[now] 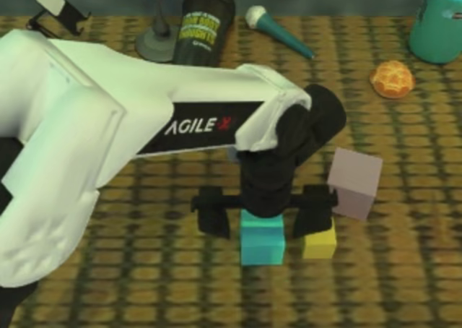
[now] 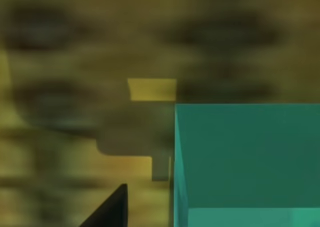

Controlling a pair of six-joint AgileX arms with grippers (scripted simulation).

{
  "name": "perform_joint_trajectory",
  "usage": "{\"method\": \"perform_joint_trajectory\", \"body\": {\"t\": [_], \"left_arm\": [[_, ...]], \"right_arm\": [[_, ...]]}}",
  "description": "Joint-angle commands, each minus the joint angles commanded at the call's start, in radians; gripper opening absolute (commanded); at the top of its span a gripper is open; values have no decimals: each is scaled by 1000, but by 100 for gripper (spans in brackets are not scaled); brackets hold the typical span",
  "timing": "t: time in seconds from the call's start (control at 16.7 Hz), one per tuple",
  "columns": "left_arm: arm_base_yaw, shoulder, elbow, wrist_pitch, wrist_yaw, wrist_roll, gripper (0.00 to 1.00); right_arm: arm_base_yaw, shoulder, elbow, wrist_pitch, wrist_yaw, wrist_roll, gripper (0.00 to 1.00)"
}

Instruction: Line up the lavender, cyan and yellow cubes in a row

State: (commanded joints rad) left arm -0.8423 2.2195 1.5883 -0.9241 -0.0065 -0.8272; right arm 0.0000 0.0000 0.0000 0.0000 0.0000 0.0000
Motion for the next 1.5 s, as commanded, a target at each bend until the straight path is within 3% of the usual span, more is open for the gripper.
{"method": "perform_joint_trajectory", "body": {"t": [0.42, 0.9, 1.2, 1.5], "left_arm": [[1, -6, 14, -18, 2, 0, 100], [18, -80, 158, -238, -1, -4, 100], [18, -87, 148, -229, -1, -2, 100], [114, -287, -25, -111, -6, 50, 100]], "right_arm": [[0, 0, 0, 0, 0, 0, 100], [0, 0, 0, 0, 0, 0, 100], [3, 9, 9, -6, -1, -5, 100], [55, 197, 191, -128, -4, -94, 100]]}}
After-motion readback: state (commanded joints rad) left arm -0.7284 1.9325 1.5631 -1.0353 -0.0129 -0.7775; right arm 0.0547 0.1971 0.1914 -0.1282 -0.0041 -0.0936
